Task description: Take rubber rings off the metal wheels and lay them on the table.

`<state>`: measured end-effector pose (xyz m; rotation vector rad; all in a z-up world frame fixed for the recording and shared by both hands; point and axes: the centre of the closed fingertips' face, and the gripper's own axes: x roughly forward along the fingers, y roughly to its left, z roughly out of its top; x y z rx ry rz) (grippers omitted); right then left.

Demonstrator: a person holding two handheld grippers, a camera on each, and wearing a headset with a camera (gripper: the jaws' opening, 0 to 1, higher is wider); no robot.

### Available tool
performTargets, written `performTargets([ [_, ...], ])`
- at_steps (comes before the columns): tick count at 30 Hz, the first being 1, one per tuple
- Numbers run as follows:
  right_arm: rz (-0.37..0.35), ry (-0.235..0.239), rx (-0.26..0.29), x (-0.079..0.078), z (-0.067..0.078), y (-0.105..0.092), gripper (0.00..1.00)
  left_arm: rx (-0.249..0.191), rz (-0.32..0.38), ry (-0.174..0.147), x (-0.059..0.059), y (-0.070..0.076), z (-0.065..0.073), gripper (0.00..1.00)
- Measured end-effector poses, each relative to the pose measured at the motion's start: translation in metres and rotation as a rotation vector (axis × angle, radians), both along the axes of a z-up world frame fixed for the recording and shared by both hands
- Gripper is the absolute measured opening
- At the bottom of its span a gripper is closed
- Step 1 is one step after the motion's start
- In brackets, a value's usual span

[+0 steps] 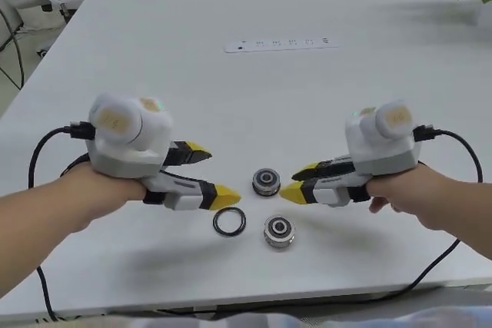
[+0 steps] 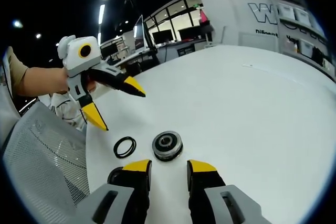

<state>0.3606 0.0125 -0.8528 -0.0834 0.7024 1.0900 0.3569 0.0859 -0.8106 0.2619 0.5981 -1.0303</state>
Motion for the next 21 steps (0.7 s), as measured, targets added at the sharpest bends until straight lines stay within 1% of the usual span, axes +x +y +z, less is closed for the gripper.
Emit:
performTargets([
  [3, 0.010, -0.005, -0.005, 0.000, -0.002, 0.001, 0.24, 0.007, -0.007, -0.001, 0.002, -0.003, -0.002, 0.55],
  [11, 0.022, -0.013, -0.006, 0.002, -0.006, 0.004, 0.23, 0.009, -0.021, 0.014, 0.005, -0.012, -0.010, 0.51],
  [13, 0.026, -0.019, -0.008, 0.004, -0.007, 0.004, 0.22, 0.009, -0.025, 0.013, 0.006, -0.014, -0.011, 0.50],
  [16, 0.031, -0.016, 0.000, 0.005, -0.008, 0.006, 0.21, 0.006, -0.030, 0.018, 0.006, -0.017, -0.012, 0.49],
  [21, 0.041, -0.030, -0.003, 0.006, -0.010, 0.008, 0.20, 0.010, -0.038, 0.024, 0.008, -0.020, -0.015, 0.46],
])
